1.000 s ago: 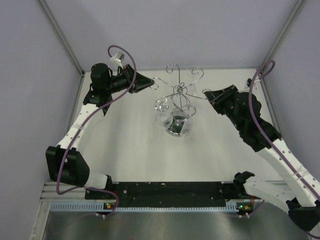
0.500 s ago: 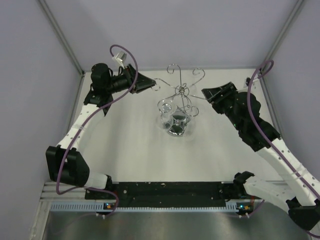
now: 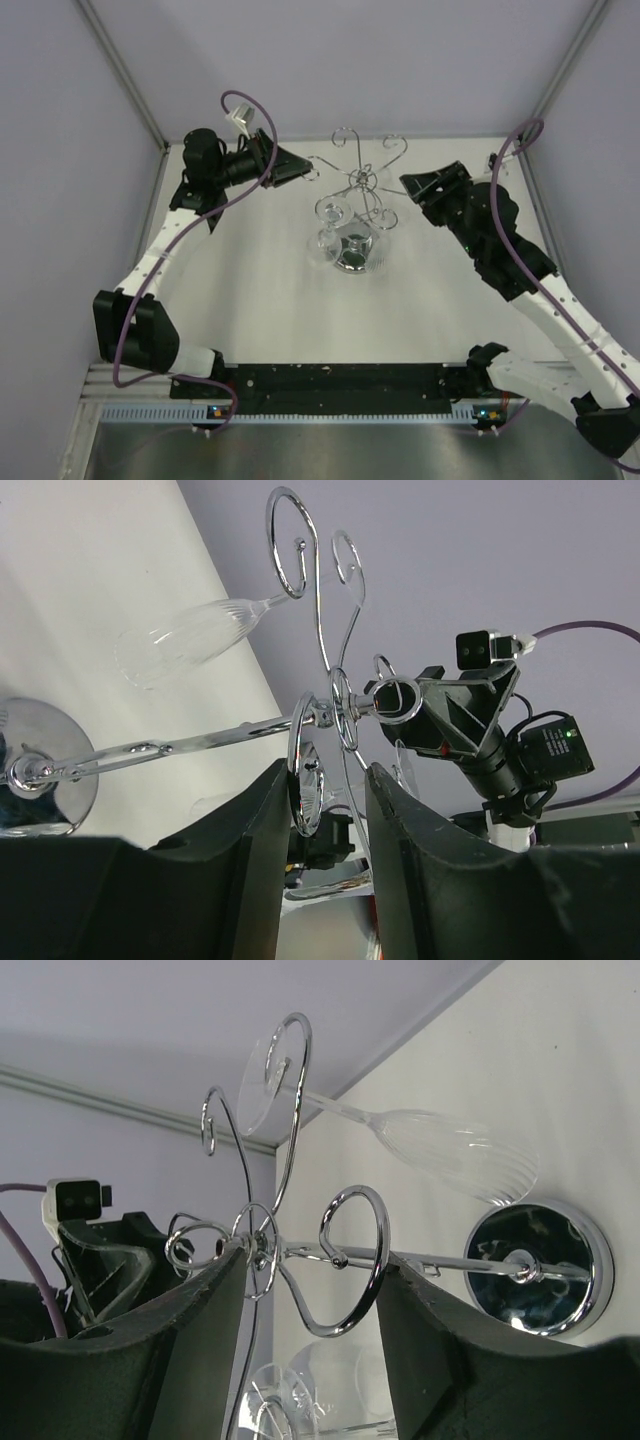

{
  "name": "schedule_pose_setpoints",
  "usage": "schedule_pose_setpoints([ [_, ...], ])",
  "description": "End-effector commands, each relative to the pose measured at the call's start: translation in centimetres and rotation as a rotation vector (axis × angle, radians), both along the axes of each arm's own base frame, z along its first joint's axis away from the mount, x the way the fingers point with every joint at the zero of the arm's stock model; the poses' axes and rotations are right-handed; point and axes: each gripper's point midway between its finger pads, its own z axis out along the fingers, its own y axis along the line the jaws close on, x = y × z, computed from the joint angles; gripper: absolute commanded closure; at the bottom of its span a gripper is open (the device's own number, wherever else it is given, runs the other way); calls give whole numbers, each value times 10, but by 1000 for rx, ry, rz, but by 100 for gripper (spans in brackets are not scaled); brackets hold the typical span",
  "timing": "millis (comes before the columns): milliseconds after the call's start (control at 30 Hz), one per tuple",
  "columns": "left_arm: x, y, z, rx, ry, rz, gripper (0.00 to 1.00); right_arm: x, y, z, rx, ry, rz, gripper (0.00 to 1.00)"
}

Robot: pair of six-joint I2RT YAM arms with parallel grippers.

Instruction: Take the wine glass off the wine glass rack

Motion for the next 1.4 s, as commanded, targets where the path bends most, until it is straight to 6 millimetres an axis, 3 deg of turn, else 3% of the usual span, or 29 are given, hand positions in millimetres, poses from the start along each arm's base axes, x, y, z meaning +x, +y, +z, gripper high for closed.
schedule_pose_setpoints([
  [0,-2,-1,5,-14,-63,-42,59,2,5,13,18,-47,14,45],
  [400,15,14,-18,20,-35,10,55,10,-9,-13,-25,-2,-12,36],
  [700,18,30,-10,18,-66,46,50,10,-25,-21,-84,-10,2,32],
  [967,12,44,15,-19,-131,89,46,-3,-48,-1,-156,-72,-37,29],
  [1167,-5,53,34,7,-202,133,41,-20,-57,31,-234,-145,-17,29],
  [1367,-32,58,48,66,-260,161,38,-46,-36,53,-240,-193,160,30],
])
